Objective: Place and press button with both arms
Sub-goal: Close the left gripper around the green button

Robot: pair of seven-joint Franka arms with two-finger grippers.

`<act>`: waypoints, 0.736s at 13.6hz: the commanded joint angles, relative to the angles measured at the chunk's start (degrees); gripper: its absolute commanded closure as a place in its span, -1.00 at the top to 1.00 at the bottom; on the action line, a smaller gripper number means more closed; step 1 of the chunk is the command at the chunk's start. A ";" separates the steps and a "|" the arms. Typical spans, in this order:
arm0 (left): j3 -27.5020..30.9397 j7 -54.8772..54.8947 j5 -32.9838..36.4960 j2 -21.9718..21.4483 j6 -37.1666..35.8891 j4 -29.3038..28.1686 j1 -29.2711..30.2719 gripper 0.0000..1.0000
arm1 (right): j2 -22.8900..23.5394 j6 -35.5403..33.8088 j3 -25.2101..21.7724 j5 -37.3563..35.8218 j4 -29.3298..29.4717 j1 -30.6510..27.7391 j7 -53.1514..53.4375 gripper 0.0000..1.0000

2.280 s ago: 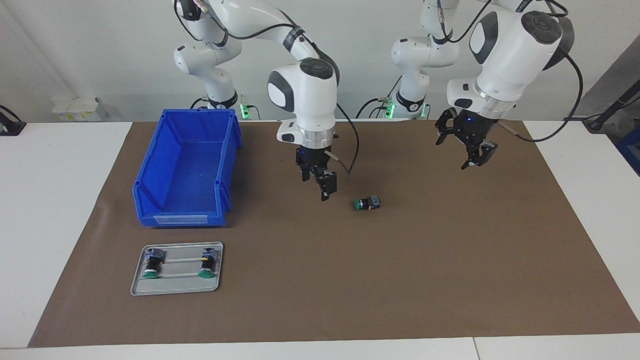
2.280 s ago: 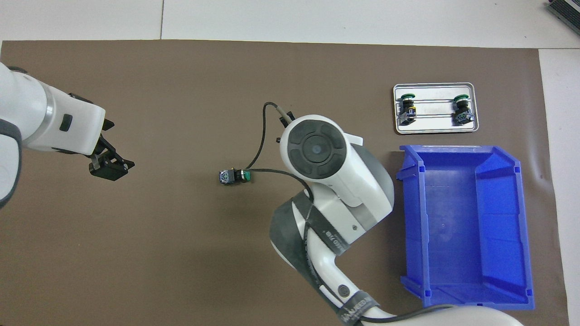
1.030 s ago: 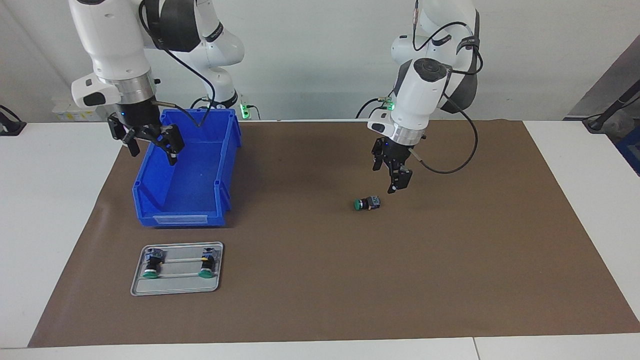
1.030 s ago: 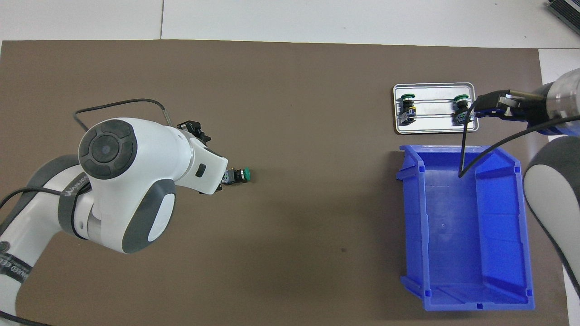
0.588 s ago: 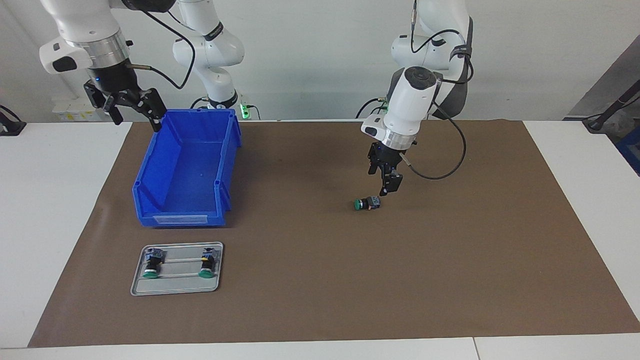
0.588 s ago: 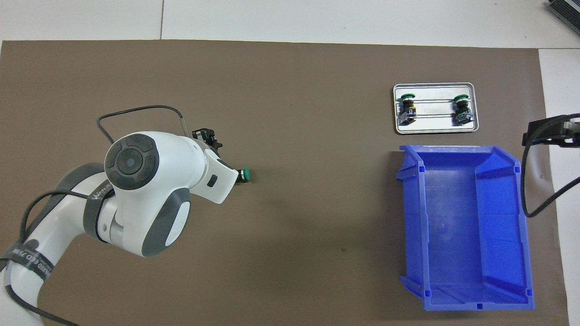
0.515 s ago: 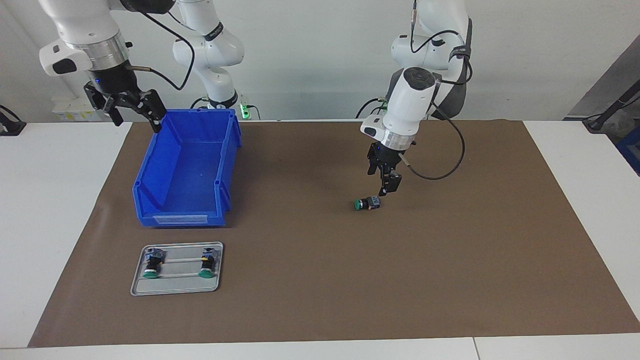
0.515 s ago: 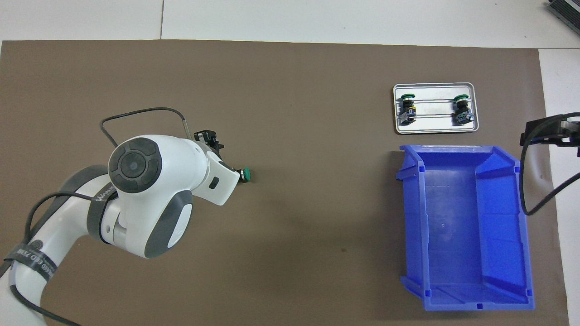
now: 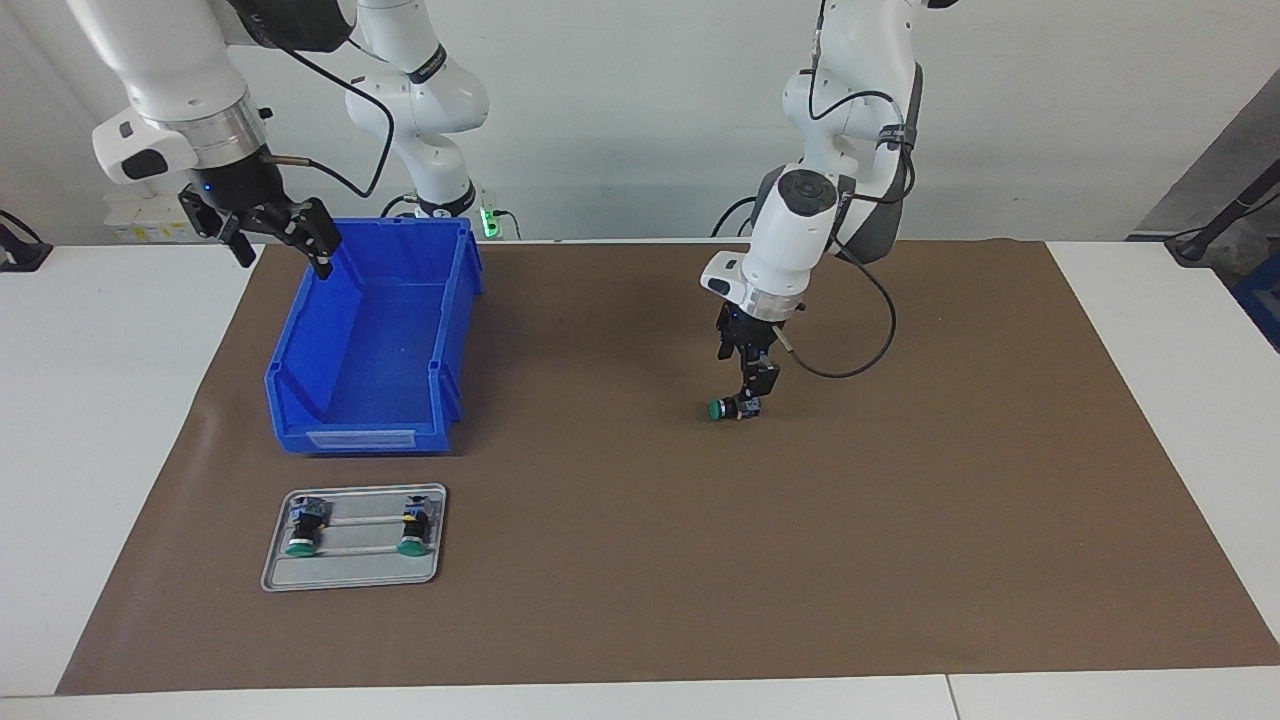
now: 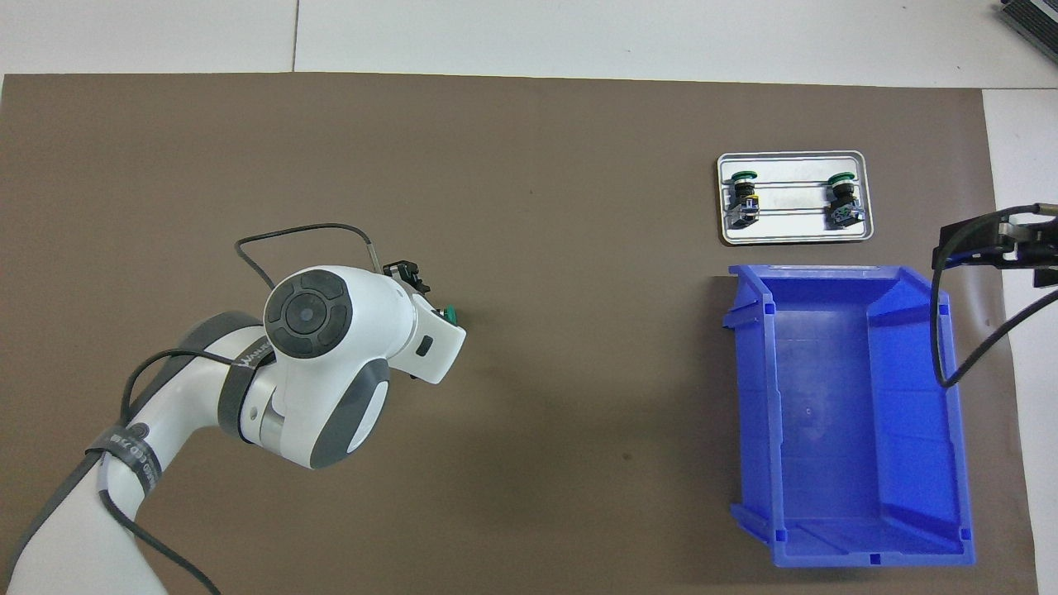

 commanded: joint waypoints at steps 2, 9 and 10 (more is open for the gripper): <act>0.96 -1.54 -0.53 3.56 3.77 -0.20 -2.28 0.81 | -1.28 -0.30 0.01 0.98 -1.63 -0.41 -1.52 1.00; 1.14 -1.90 -0.35 6.56 6.75 0.06 -2.29 0.86 | -1.28 0.13 0.10 -0.51 -1.63 -0.24 -3.27 1.00; 1.14 -1.90 -0.35 7.00 7.11 0.06 -2.29 0.86 | -1.28 0.22 0.10 -0.60 -1.63 -0.41 -4.41 1.00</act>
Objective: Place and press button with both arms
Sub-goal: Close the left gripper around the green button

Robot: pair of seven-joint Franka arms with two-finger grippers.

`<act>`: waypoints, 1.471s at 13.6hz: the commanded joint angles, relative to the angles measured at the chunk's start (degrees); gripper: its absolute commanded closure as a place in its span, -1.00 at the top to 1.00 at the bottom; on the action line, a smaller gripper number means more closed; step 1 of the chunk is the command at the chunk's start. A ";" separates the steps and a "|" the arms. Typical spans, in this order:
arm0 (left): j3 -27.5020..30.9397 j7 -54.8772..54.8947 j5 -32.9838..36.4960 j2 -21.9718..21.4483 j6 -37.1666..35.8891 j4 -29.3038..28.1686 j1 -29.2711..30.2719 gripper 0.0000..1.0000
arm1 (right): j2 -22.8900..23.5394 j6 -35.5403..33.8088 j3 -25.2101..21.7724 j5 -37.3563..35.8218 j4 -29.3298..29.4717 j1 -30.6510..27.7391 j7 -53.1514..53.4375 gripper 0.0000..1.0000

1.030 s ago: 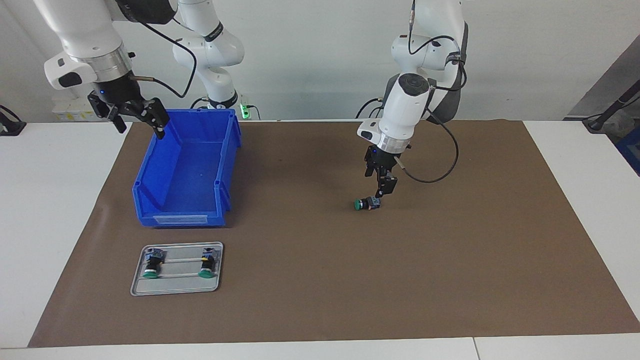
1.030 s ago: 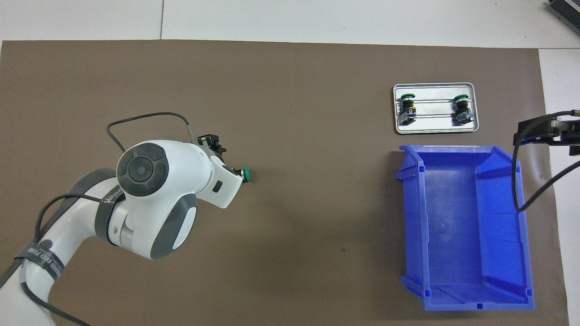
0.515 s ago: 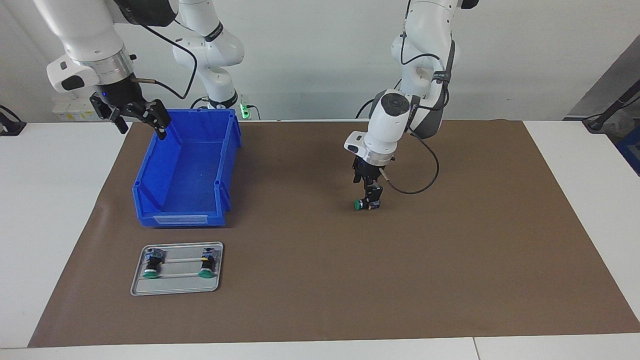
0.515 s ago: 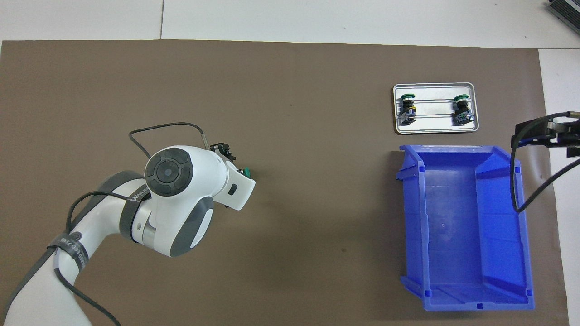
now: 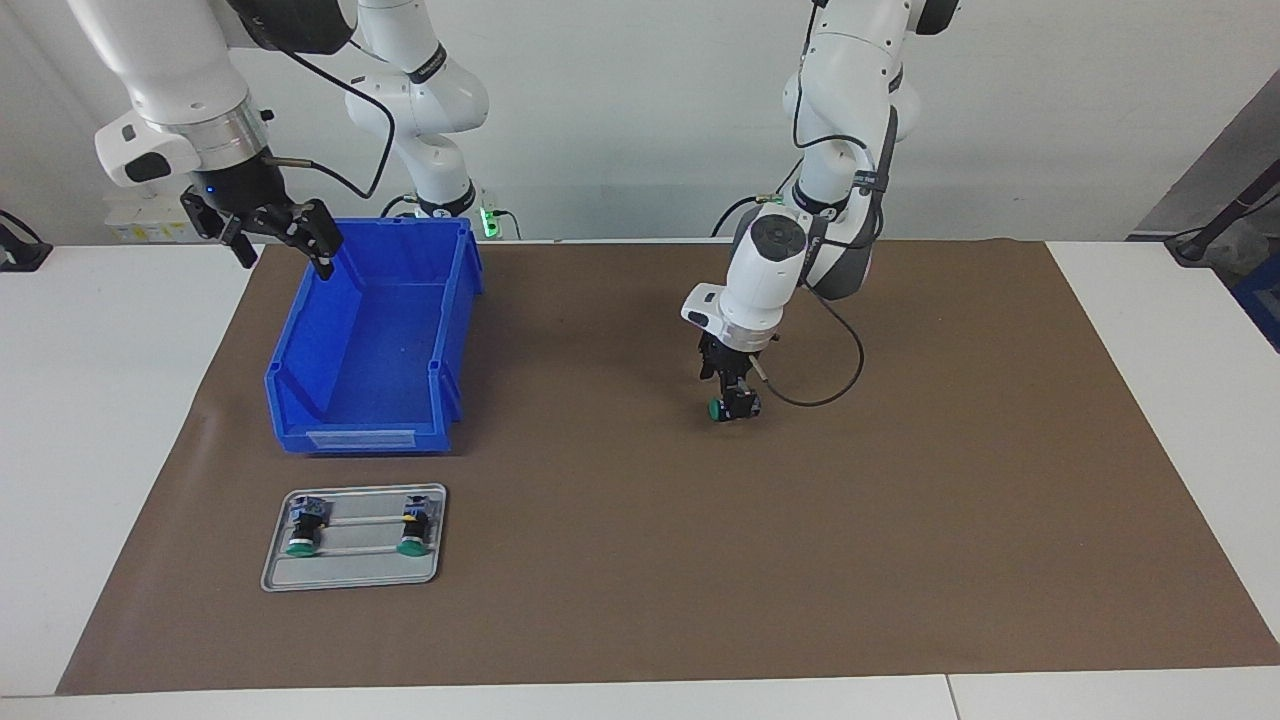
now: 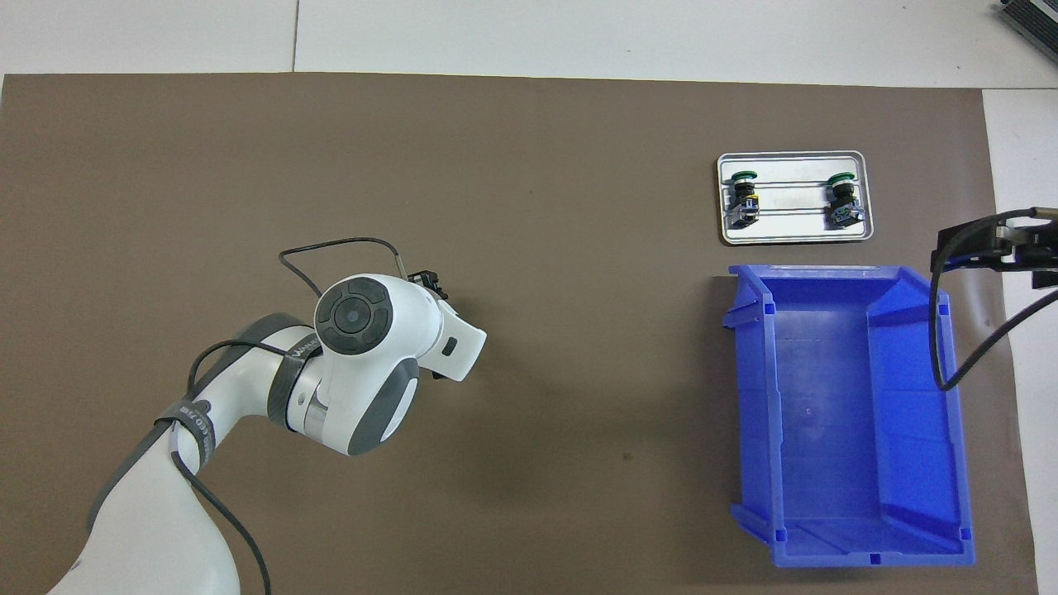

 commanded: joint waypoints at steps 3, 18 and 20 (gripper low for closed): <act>0.93 -0.52 -0.35 2.21 2.82 -0.05 -1.13 0.86 | -1.22 0.46 0.10 -0.61 -1.44 -0.78 -5.85 1.00; 0.93 5.19 -0.35 2.92 4.67 -0.93 -0.95 0.57 | -1.31 -0.15 0.62 0.53 -1.27 -0.16 -5.50 1.00; 0.93 5.72 -0.35 2.92 4.58 -1.19 -0.87 0.58 | -1.31 -0.24 0.62 0.53 -1.27 -0.16 -5.50 1.00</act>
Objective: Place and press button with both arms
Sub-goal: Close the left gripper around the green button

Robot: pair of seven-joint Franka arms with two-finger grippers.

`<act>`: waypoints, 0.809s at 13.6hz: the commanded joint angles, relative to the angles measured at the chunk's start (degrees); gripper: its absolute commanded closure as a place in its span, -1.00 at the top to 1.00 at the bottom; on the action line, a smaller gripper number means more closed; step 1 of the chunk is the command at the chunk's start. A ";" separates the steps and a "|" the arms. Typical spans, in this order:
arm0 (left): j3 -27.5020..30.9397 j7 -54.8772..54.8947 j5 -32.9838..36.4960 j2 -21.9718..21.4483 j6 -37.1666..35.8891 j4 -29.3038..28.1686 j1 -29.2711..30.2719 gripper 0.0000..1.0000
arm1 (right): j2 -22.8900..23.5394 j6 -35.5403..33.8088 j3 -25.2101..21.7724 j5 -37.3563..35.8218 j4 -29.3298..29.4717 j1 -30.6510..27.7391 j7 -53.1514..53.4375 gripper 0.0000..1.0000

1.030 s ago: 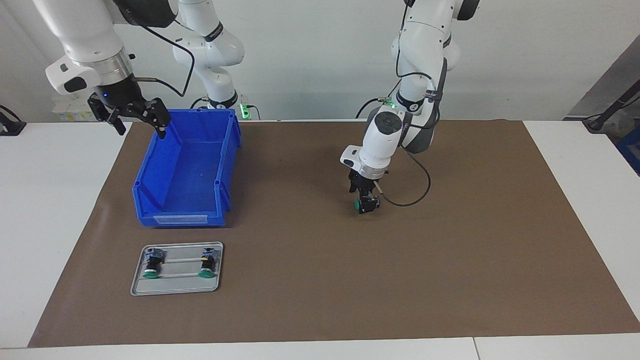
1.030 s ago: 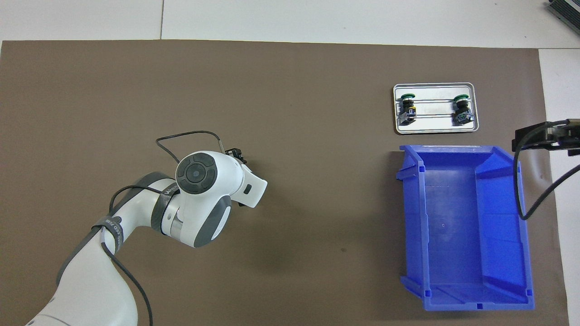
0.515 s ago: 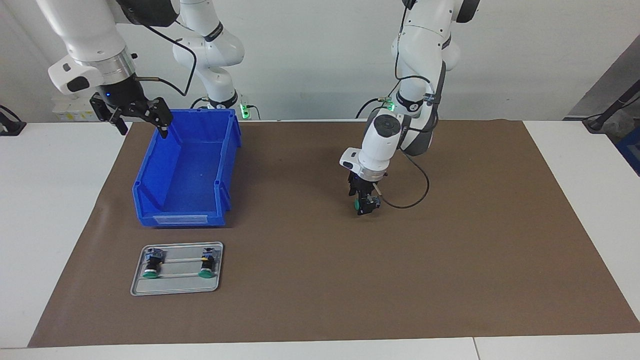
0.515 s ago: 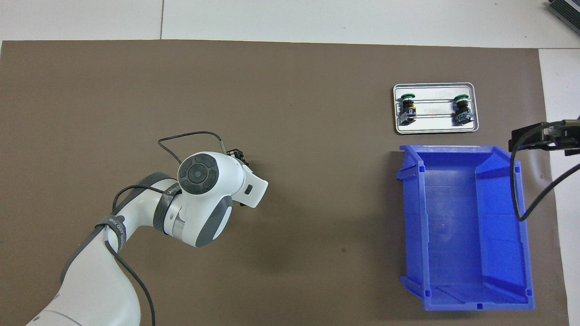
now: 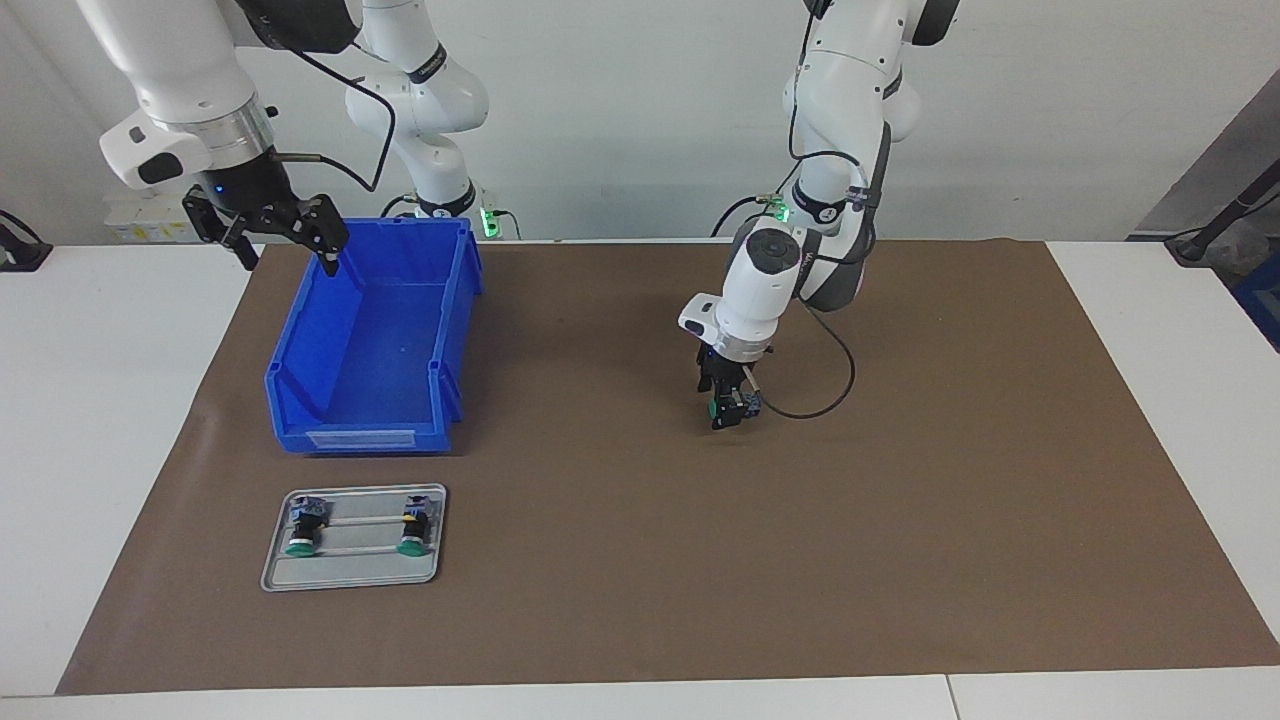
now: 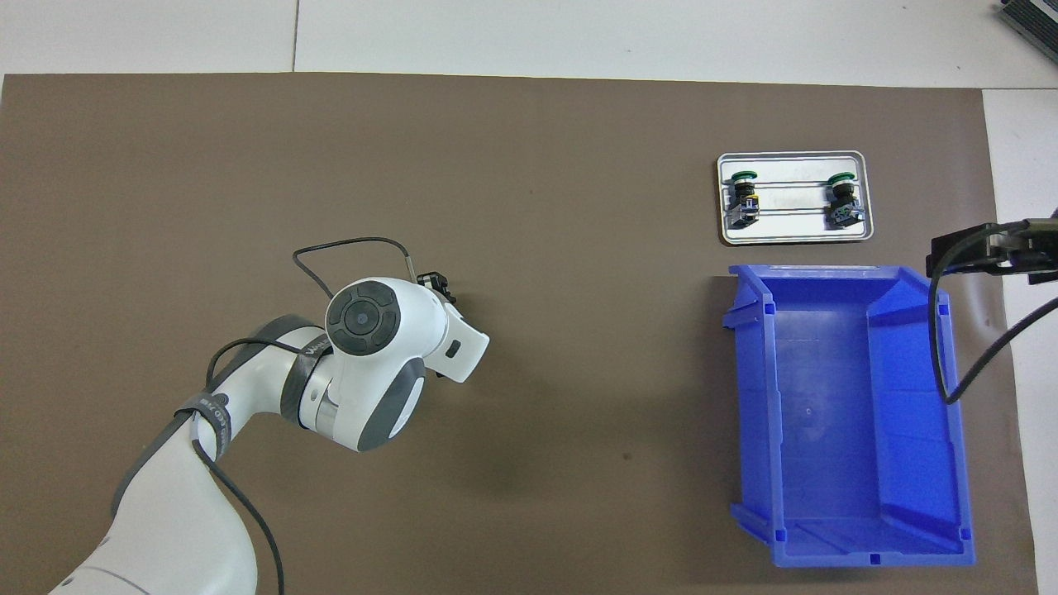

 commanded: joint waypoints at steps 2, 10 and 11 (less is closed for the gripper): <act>1.07 3.92 -0.35 0.27 1.46 -1.19 -0.54 0.54 | -1.22 -0.15 0.24 0.80 -1.25 -0.39 -1.43 1.00; 1.25 4.37 -0.17 0.27 1.37 -1.19 0.16 -0.60 | -1.22 -0.15 0.24 0.81 -1.25 -0.39 -1.43 1.00; 1.25 4.37 -0.17 0.44 1.37 -0.93 0.16 -0.69 | -1.22 -0.24 0.24 0.72 -1.25 -0.39 -1.43 1.00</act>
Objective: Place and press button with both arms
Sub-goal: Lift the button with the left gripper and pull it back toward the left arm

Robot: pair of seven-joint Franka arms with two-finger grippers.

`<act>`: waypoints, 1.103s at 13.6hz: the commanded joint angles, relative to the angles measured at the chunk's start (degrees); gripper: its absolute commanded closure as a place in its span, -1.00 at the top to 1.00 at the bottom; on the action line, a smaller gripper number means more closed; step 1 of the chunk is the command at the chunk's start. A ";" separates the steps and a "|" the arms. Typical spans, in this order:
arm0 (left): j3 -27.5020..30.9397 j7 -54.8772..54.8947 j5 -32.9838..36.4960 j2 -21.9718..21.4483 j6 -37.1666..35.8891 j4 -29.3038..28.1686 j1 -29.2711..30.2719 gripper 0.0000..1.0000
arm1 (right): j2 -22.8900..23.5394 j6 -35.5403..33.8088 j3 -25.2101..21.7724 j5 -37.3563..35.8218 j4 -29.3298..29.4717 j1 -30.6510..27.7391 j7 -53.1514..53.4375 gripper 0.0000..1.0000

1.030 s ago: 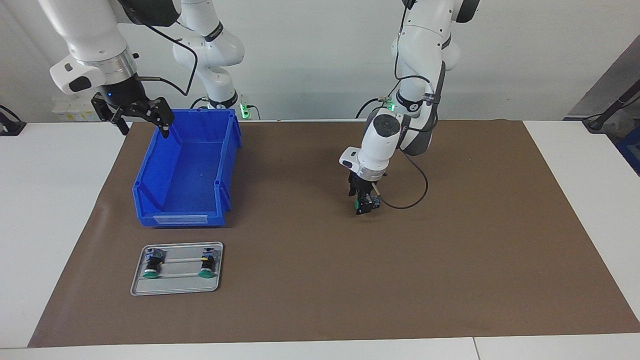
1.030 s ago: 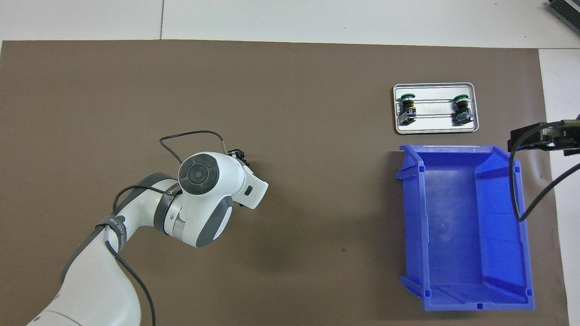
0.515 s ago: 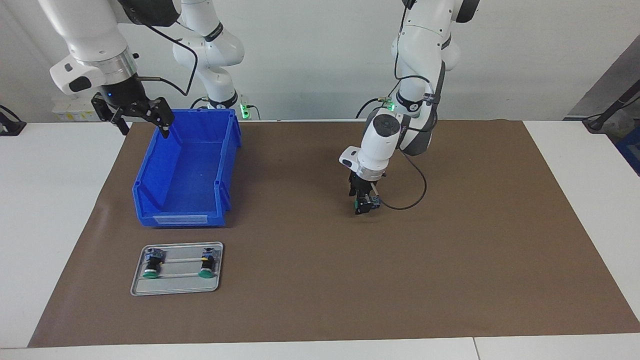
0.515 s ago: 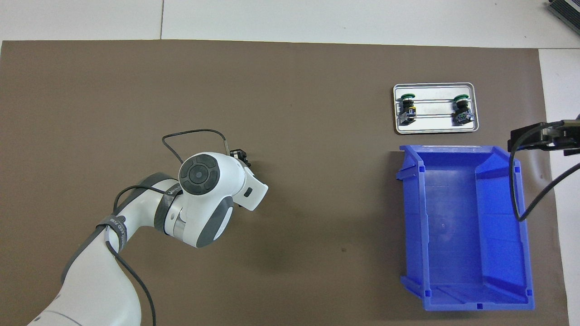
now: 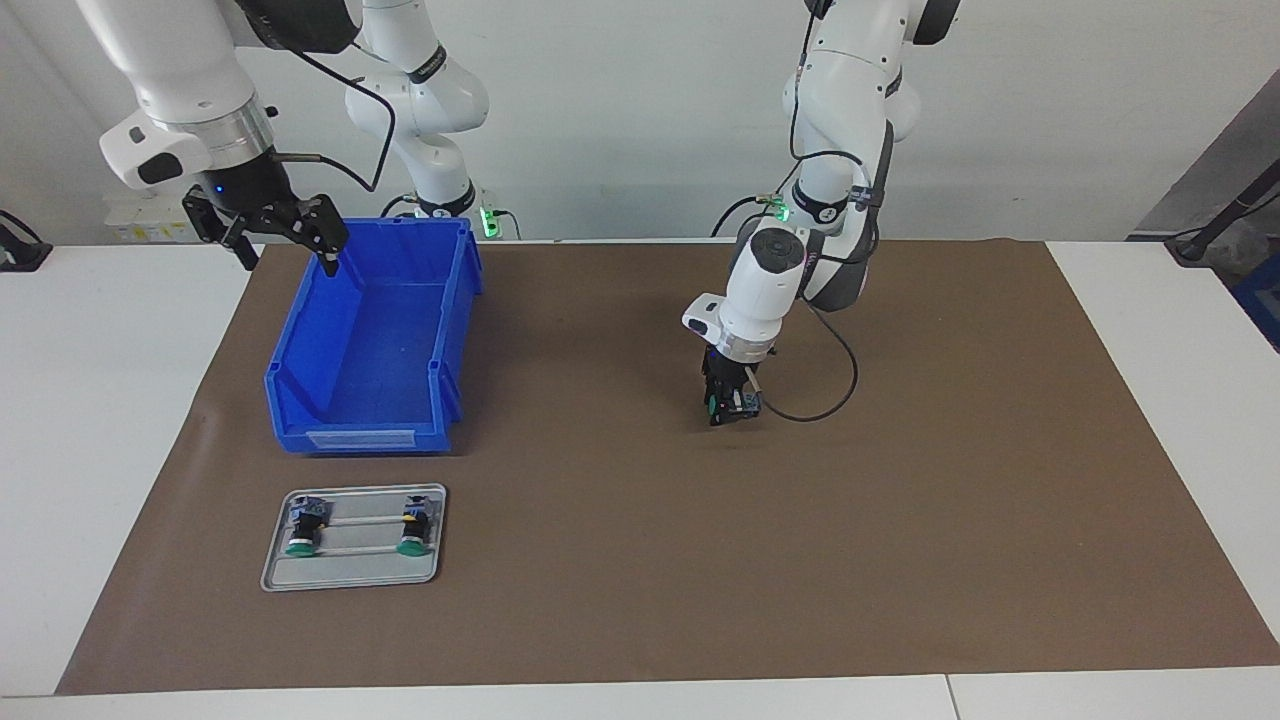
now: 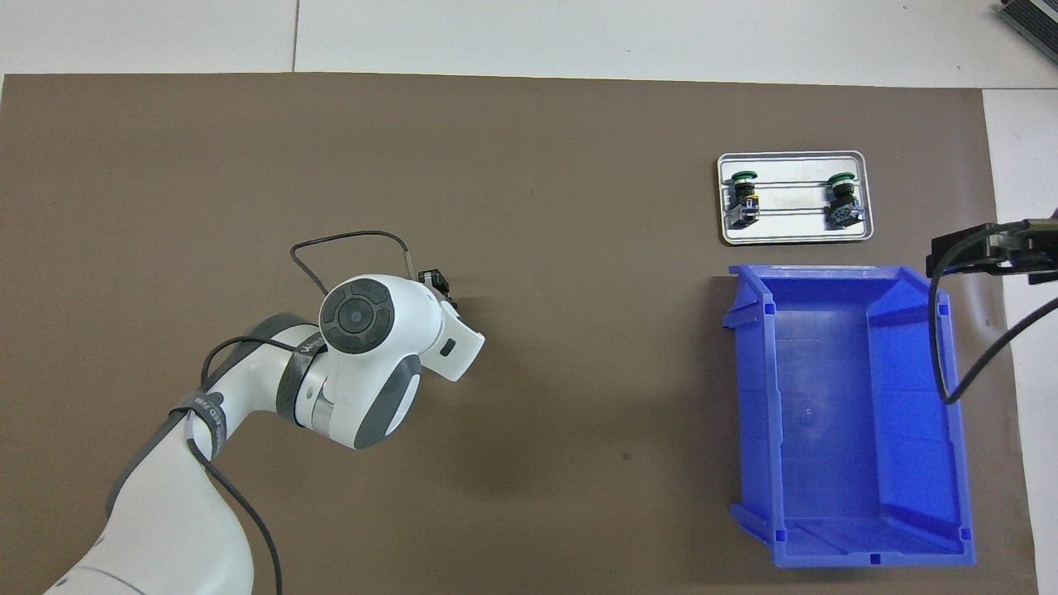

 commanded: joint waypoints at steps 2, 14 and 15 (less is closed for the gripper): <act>0.89 0.84 -0.26 0.75 0.85 -0.03 0.28 -0.70 | -1.22 -0.15 0.24 0.71 -1.24 -0.39 -1.43 1.00; 0.28 2.59 -10.37 -3.72 -4.50 4.64 11.79 -0.45 | -1.22 -0.15 0.24 0.72 -1.24 -0.39 -1.43 1.00; 0.28 3.29 -10.45 -4.43 -5.46 4.64 12.06 -0.45 | -1.22 -0.15 0.24 0.71 -1.24 -0.39 -1.43 1.00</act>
